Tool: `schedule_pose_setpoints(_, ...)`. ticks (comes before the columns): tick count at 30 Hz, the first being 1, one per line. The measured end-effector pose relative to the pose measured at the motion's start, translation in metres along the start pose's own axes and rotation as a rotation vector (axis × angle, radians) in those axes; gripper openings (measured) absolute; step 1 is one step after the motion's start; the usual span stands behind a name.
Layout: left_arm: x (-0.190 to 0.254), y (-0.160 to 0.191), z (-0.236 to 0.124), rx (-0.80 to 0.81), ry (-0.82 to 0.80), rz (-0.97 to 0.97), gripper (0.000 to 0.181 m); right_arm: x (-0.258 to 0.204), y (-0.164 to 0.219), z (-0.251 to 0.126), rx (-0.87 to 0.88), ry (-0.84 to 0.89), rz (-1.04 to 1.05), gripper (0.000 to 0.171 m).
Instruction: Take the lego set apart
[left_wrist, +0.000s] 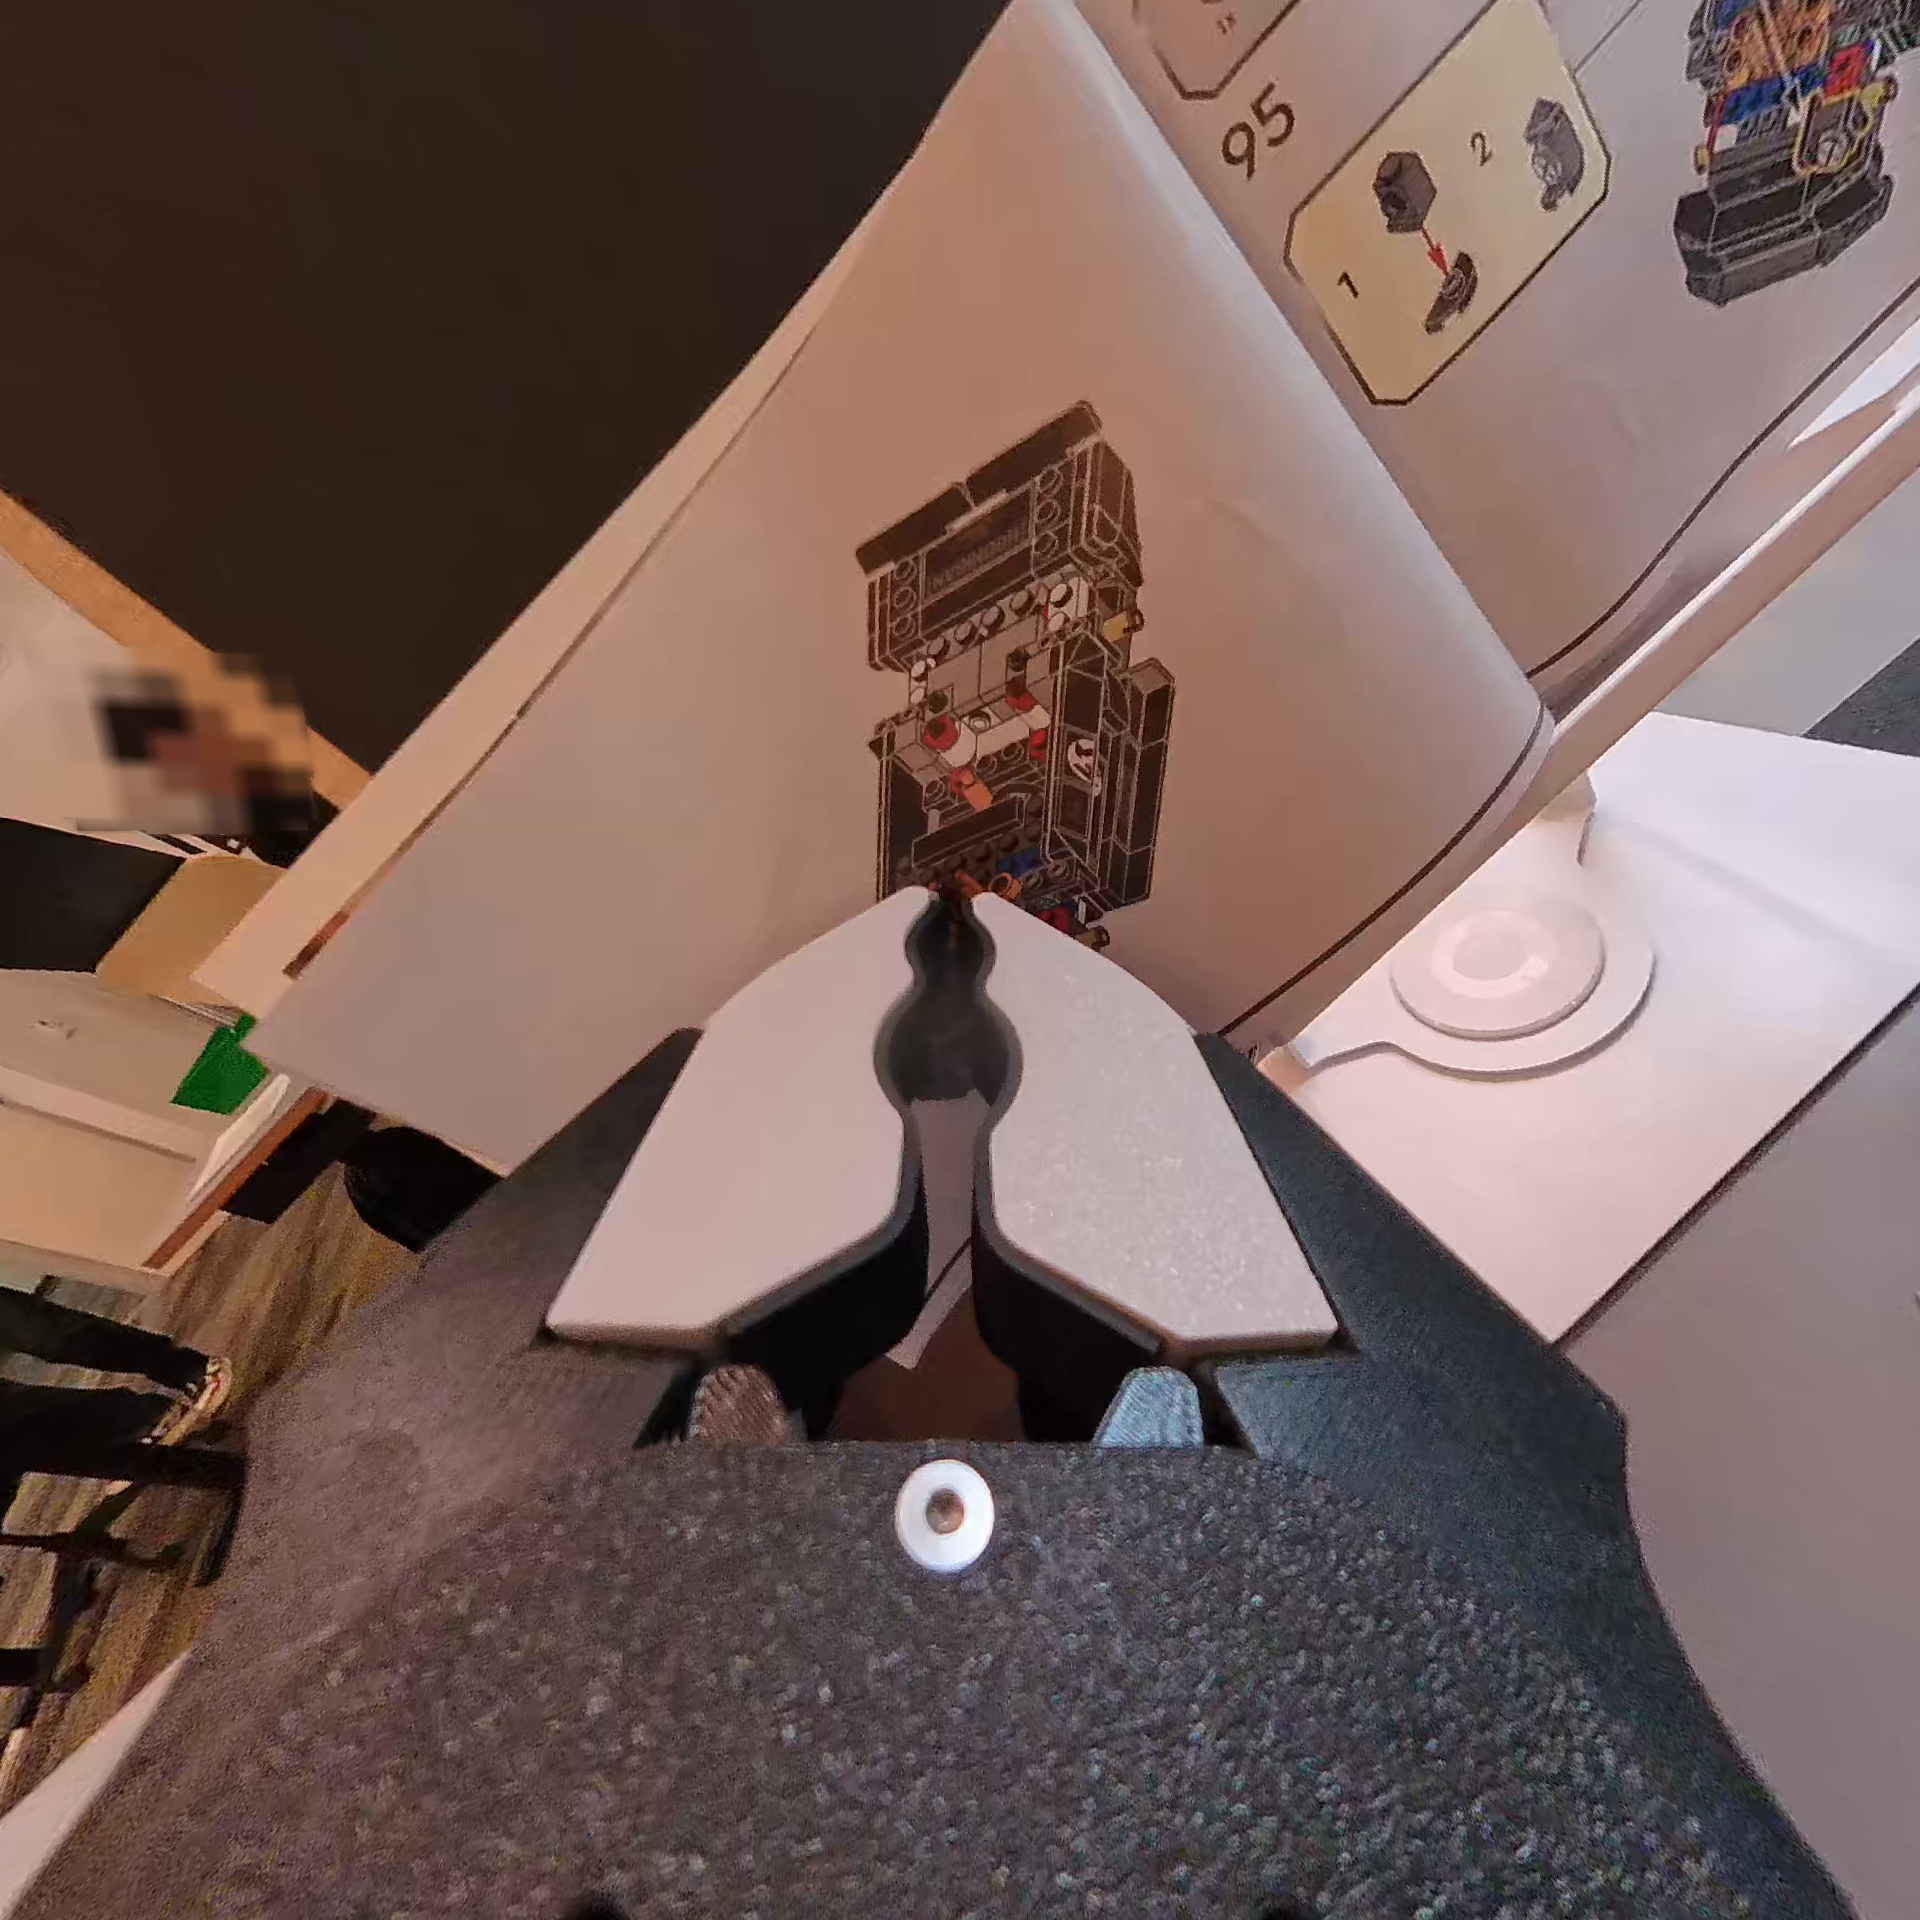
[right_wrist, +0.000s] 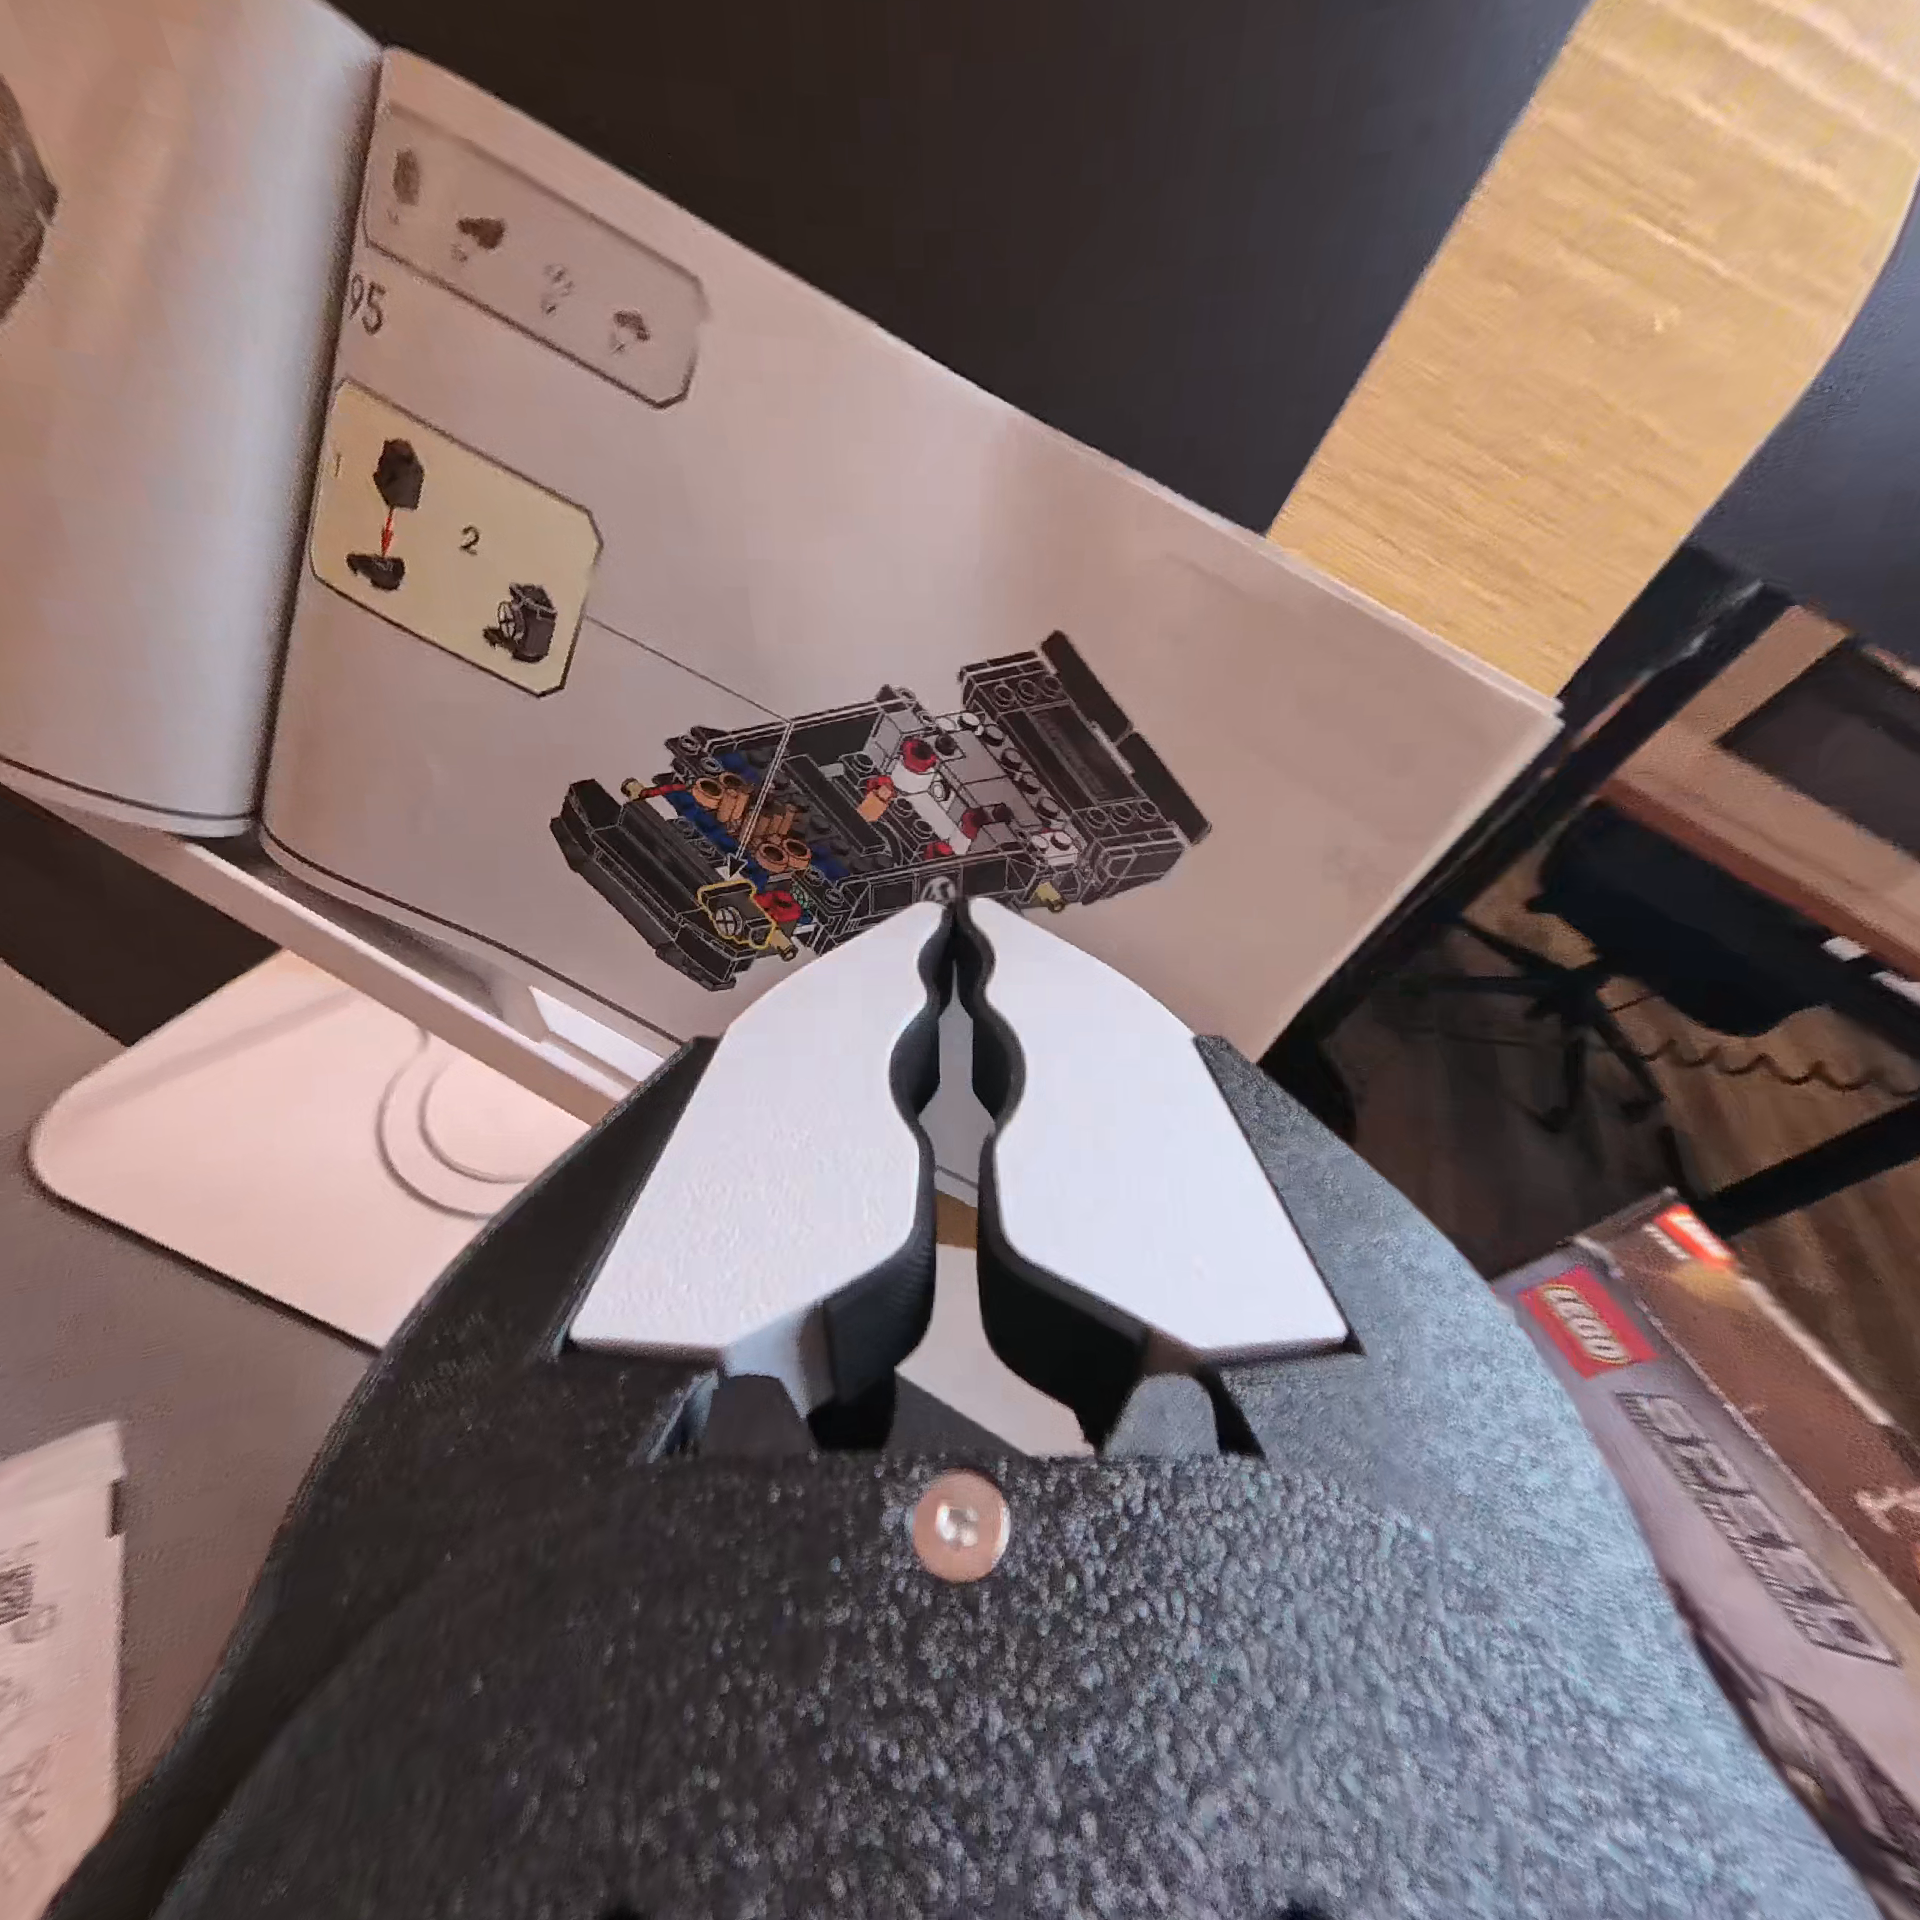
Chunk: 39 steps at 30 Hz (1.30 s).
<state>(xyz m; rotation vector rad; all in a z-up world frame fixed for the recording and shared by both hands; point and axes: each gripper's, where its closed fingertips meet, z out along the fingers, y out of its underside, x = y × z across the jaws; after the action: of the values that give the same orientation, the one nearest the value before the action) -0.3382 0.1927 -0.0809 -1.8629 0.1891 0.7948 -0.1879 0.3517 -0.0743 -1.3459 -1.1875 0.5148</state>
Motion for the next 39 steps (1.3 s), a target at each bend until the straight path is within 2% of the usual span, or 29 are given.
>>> schedule_pose_setpoints(10,0.012,-0.008,-0.011,0.006,0.003,-0.056,0.012,-0.006,0.014,-0.01,-0.003,-0.017,0.038,0.001)
schedule_pose_setpoints(15,0.018,-0.026,-0.02,0.044,0.009,-0.1,0.013,-0.008,0.022,-0.012,-0.017,-0.022,0.028,0.003)
schedule_pose_setpoints(19,0.046,-0.059,-0.027,0.122,0.088,-0.126,0.013,-0.012,0.019,-0.012,-0.013,-0.022,0.02,0.003)
schedule_pose_setpoints(23,0.089,-0.08,-0.018,0.134,0.179,-0.115,0.012,-0.011,0.022,-0.009,-0.026,-0.003,0.028,0.002)
schedule_pose_setpoints(29,0.098,-0.06,0.01,0.011,0.116,-0.099,0.011,-0.004,0.028,-0.007,-0.037,0.014,0.035,0.0)
schedule_pose_setpoints(39,0.097,-0.039,-0.001,0.002,0.081,-0.147,0.006,0.016,0.037,-0.008,-0.07,0.106,0.009,0.0)
